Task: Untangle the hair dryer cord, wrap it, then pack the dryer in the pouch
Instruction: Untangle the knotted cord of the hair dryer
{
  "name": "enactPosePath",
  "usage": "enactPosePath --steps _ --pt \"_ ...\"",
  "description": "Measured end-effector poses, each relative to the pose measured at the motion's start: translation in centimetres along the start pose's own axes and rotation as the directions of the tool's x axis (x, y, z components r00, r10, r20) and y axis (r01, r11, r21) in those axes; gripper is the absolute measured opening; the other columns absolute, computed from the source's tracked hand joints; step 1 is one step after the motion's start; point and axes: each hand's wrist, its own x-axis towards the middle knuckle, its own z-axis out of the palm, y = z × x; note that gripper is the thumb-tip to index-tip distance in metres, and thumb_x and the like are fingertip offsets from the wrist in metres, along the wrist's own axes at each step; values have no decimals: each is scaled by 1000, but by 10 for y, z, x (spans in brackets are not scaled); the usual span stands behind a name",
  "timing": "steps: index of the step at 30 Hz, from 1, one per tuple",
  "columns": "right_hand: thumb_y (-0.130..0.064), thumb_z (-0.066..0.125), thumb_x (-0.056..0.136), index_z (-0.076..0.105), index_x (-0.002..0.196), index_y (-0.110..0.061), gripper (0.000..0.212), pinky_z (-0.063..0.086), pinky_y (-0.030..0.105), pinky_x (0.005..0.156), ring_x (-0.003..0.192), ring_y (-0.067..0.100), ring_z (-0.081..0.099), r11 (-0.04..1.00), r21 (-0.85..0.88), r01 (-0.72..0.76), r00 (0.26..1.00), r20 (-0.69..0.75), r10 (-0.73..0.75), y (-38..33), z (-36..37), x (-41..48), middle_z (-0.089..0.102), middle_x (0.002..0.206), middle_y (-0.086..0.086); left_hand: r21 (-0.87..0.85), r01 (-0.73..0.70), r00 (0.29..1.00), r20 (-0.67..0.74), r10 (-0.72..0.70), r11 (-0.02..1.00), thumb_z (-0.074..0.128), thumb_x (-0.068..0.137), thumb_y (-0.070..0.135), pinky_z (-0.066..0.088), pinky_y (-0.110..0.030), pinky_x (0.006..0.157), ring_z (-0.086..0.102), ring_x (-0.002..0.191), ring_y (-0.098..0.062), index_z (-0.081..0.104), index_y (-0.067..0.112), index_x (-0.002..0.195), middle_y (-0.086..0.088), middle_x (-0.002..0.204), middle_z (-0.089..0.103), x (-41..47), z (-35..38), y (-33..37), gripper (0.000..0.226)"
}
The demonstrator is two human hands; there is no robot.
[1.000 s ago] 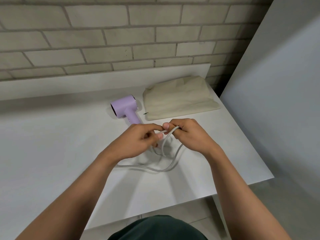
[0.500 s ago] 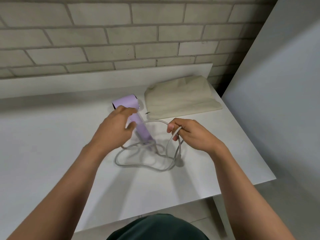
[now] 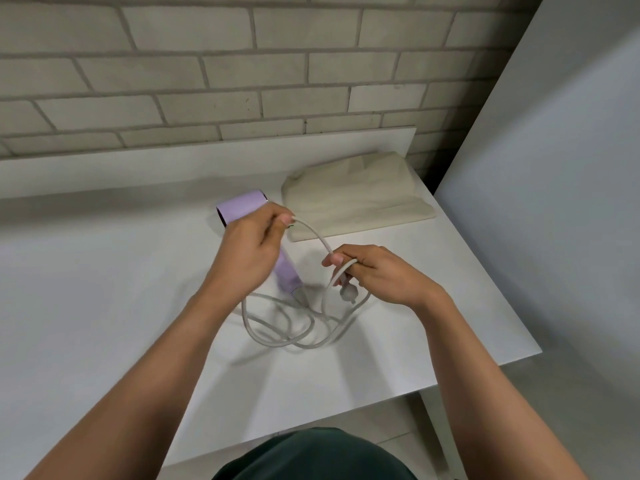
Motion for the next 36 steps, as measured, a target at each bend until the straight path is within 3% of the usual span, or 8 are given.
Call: enactPosePath --steps 7,12,18,23,26,30,32,36 --pt "-3 36 99 61 136 -31 53 49 22 82 96 12 69 993 88 -83 978 -182 97 5 -5 2 71 114 -7 -409 102 972 -153 -179 907 55 105 23 32 -18 47 41 48 0 72 28 96 16 60 57 4 -42 -2 20" --pt "-12 46 93 62 131 -31 45 53 33 78 84 16 69 961 33 -276 919 -284 274 24 -10 10 76 86 -6 -658 104 974 -85 -211 746 53 107 25 16 -15 41 20 45 -8 71 22 101 4 60 46 0 -93 17 20" --pt "-15 58 98 55 143 -24 46 48 33 96 122 27 60 903 -252 -348 925 -252 286 47 -3 21 68 125 3 -744 148 981 27 -192 652 53 104 27 18 -13 37 22 47 -6 74 23 102 6 62 45 -13 -107 47 21" --pt "-5 58 92 29 161 -20 76 49 41 100 127 38 52 778 -505 -374 925 -261 276 35 -16 11 50 143 14 -795 192 977 97 -192 575 51 105 23 16 -16 38 23 46 -5 67 18 113 8 59 43 -18 -86 80 20" --pt "9 51 85 44 154 -21 76 50 32 92 114 25 58 902 -400 -165 897 -440 -31 -14 -25 -17 55 139 4 -877 190 974 112 -198 441 50 106 17 24 -14 37 28 46 -5 58 21 123 6 63 50 -13 -70 96 20" --pt "-12 65 96 67 131 -23 36 56 26 93 99 14 70 919 263 294 924 -323 -203 -93 -16 -58 76 111 -4 -915 117 984 55 -169 386 49 106 9 42 -21 56 54 64 -11 51 15 125 -1 76 67 -5 -43 113 20" --pt "-28 67 99 64 134 -24 36 56 36 100 102 11 73 907 297 298 949 -199 -246 -110 -5 -64 78 103 -5 -893 96 984 17 -180 440 51 106 10 47 -23 66 63 79 -12 52 15 123 0 84 75 0 -31 119 18" --pt "-24 57 107 68 125 -25 21 54 49 78 72 22 64 932 174 319 908 -336 -249 -110 7 -59 63 72 1 -859 101 984 12 -178 502 57 104 14 51 -26 78 68 94 -11 52 18 123 1 98 79 7 -20 117 21"
